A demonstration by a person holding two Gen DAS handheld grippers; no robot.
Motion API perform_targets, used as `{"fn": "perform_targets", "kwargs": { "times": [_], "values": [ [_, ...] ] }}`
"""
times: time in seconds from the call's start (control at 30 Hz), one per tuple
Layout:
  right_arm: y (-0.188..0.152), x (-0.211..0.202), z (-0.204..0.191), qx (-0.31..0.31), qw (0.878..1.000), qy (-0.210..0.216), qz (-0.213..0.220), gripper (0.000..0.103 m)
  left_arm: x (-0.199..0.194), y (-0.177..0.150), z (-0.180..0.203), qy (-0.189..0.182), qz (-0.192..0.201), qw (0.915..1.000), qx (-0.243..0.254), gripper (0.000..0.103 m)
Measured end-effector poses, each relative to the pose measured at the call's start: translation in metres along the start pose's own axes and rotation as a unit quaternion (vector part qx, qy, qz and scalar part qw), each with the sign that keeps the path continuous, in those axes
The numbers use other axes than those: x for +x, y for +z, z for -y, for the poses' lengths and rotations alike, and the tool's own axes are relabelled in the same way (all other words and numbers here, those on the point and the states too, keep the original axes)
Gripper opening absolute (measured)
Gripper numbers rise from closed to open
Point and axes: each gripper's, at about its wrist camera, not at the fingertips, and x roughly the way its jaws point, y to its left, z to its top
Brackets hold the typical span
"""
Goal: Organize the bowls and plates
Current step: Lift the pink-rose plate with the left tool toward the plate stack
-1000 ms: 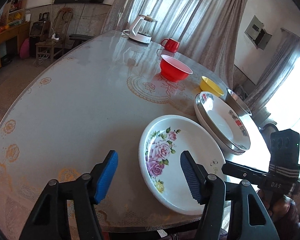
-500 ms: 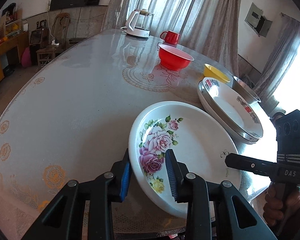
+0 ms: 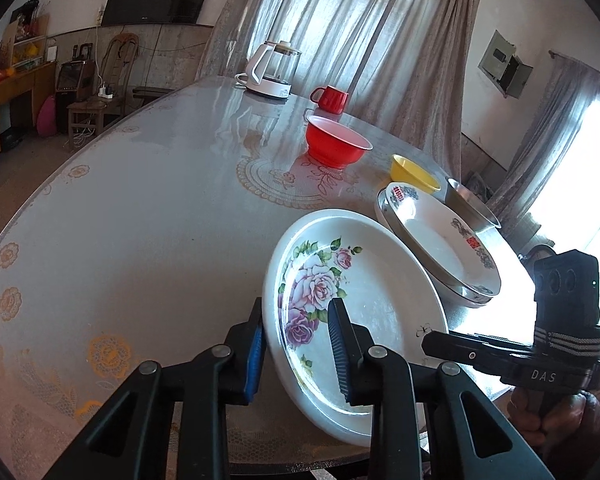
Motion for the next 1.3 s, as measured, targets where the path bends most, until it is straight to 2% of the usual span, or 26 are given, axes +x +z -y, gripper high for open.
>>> {"fn": "perform_targets", "kwargs": {
  "times": [0.27,0.37,0.67,0.93,1.3],
  "values": [
    [0.005,-0.020,-0.002,-0.008,1.000,0.003,0.030,0.019,-0.005,0.013,0.009,-0.026,0.019,0.9995,-0.006,0.030],
    [0.009,-0.031,0.000,-0.003,0.999,0.003,0.045,0.019,-0.006,0.022,0.023,-0.034,0.034,0.9988,0.009,0.030],
    [0.017,-0.073,0.020,0.021,0.994,-0.026,0.101,0.019,0.019,0.055,0.072,-0.066,0.042,0.9958,0.048,0.030],
    [0.025,-0.106,0.048,0.060,0.985,-0.063,0.147,0.019,0.060,0.076,0.108,-0.090,0.006,0.9936,0.068,0.030],
    [0.026,-0.122,0.083,0.112,0.973,-0.113,0.170,0.019,0.105,0.082,0.139,-0.082,-0.036,0.9909,0.101,0.030]
  ]
}}
